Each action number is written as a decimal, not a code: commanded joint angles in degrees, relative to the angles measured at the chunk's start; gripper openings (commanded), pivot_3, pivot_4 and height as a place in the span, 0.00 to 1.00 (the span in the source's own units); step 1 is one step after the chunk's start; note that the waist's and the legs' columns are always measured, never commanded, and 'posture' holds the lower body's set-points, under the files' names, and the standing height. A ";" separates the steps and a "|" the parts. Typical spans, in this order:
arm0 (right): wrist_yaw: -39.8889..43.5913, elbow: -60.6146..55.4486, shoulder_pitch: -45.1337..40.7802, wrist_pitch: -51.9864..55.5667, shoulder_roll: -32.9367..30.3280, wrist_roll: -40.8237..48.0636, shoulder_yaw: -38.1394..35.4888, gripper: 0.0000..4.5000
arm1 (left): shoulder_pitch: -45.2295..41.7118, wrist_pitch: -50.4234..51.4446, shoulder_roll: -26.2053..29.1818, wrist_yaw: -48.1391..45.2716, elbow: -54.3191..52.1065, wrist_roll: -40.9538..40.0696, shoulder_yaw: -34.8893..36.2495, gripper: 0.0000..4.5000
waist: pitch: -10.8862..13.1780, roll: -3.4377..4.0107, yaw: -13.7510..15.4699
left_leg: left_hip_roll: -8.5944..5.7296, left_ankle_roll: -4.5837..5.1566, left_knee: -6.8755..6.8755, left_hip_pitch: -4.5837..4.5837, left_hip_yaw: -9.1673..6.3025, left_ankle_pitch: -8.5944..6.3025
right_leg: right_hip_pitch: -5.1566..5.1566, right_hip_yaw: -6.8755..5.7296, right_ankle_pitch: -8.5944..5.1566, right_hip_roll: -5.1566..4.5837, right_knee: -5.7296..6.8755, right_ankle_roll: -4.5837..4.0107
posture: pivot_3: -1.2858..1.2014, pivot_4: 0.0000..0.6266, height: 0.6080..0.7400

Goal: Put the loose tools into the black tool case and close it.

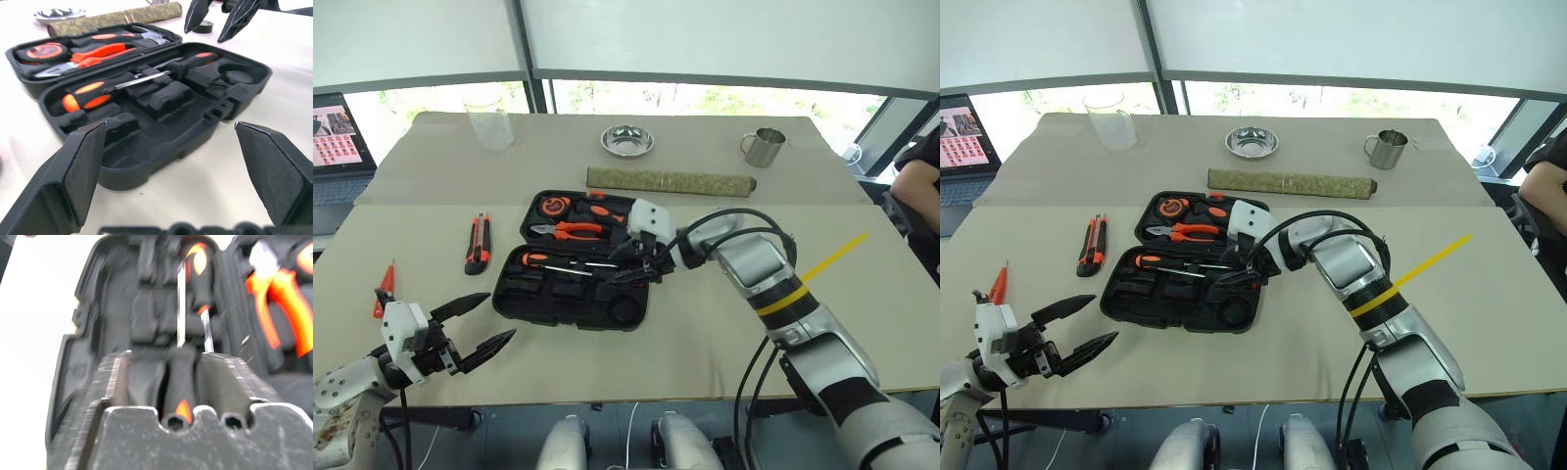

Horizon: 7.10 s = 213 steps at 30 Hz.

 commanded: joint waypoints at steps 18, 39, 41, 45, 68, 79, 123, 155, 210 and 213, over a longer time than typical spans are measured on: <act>-10.23 13.88 4.23 -13.15 10.72 -7.70 0.50 0.01 | 1.06 1.15 0.28 0.69 -6.04 -0.82 -0.74 1.00 | 0.00 0.00 -1.27 | 0.03 -0.02 -0.06 0.05 -0.06 0.00 | 0.02 0.00 0.00 -0.05 0.03 0.00 | 0.52 0.24 1.00; -3.72 -13.64 17.64 -20.27 6.33 10.25 -15.36 0.64 | 9.16 0.75 -3.87 11.39 -1.93 -2.21 14.45 1.00 | 0.01 0.00 -1.07 | 0.05 -0.06 -0.19 0.01 -0.50 -0.03 | 0.05 -0.03 0.00 -0.19 -0.17 0.01 | 0.52 0.24 1.00; -1.16 -17.86 25.88 -24.24 2.58 12.41 -18.34 0.79 | 11.52 -0.70 -6.38 15.46 0.18 -1.72 19.13 1.00 | 0.01 0.00 -0.96 | 0.06 -0.06 -0.19 0.00 -0.51 -0.04 | 0.08 -0.05 0.00 -0.18 -0.23 0.02 | 0.52 0.24 1.00; 3.38 -21.38 36.84 -31.23 -0.58 16.99 -21.85 0.99 | 15.36 1.78 -10.70 23.51 1.45 -2.89 24.68 1.00 | -0.01 -0.06 -1.10 | 0.06 -0.06 -0.24 0.04 -0.48 -0.04 | 0.20 -0.09 0.00 -0.18 -0.45 0.03 | 0.52 0.24 1.00; -2.90 -31.63 34.71 -27.81 2.82 27.18 -18.97 0.99 | -11.83 47.31 15.72 49.41 15.94 -3.05 12.92 1.00 | 0.12 -0.45 -0.70 | 0.00 -0.16 -0.35 0.28 -0.14 0.04 | 0.16 0.01 0.03 -0.01 -0.22 -0.03 | 0.52 0.24 1.00; -2.36 -30.02 35.17 -29.11 1.79 26.00 -18.88 1.00 | -23.51 46.94 15.48 42.60 28.55 4.32 3.34 0.67 | 0.15 -0.52 -0.40 | -0.06 -0.19 -0.37 0.29 -0.11 0.04 | 0.10 -0.04 0.03 -0.08 0.00 -0.06 | 0.52 0.24 1.00; -8.35 -39.76 37.09 -8.74 -17.62 18.79 -16.85 1.00 | -56.94 -16.93 9.75 -21.81 42.42 32.69 -36.72 0.11 | 0.21 -0.55 0.67 | -0.05 -0.03 0.41 -0.21 -0.06 -0.02 | 0.08 0.07 -0.01 0.16 0.06 0.09 | 0.52 0.24 1.00; -9.72 -41.35 29.29 1.22 -16.09 19.28 -14.71 1.00 | -57.66 -12.81 13.81 -20.39 40.86 43.97 -43.83 0.11 | 0.19 -0.50 -0.73 | 0.04 -0.03 0.51 -0.01 -0.08 -0.02 | 0.11 0.13 -0.01 0.30 0.41 0.08 | 0.52 0.24 1.00; -9.10 -41.37 33.33 -0.60 -13.27 19.19 -13.88 1.00 | -50.06 -15.04 3.89 -19.06 47.19 23.01 -26.78 0.01 | 0.17 -0.43 1.61 | -0.04 -0.02 0.72 -0.03 -0.20 0.04 | 0.25 0.05 0.01 0.23 0.46 0.09 | 0.52 0.24 1.00; -8.84 -41.34 33.50 -0.64 -13.38 19.41 -13.93 1.00 | -50.31 -15.22 4.20 -19.49 46.35 22.06 -25.70 0.01 | 0.17 -0.43 1.39 | -0.03 -0.02 0.71 -0.10 -0.20 0.04 | 0.17 0.06 0.01 0.23 0.43 0.09 | 0.52 0.24 1.00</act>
